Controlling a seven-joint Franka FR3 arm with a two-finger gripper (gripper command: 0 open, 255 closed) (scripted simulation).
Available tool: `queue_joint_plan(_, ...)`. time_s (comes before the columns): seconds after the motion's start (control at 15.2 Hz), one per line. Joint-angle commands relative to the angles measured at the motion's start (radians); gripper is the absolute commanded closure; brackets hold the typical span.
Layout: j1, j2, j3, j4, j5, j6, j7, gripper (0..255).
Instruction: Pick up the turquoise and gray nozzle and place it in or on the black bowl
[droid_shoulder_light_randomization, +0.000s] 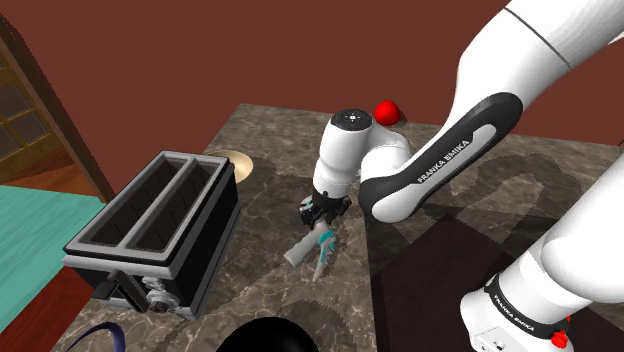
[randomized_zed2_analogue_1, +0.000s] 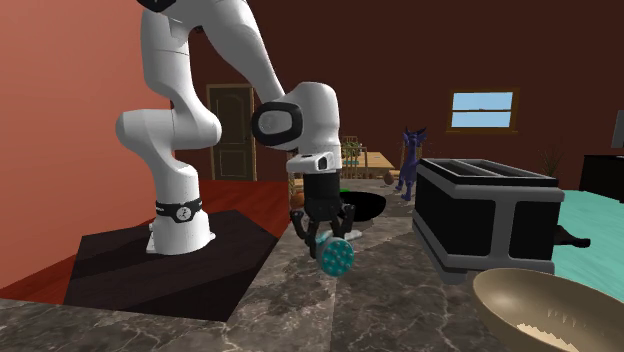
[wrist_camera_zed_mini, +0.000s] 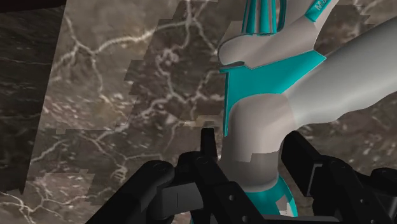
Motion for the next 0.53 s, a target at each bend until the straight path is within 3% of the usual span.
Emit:
queue_joint_plan(0.0, -0.003, -0.037, 0.016, -0.005, 0.065, -0.022, -0.048, 255)
queue_joint_plan(0.46, 0.017, -0.151, 0.021, 0.002, 0.237, -0.116, -0.179, 255)
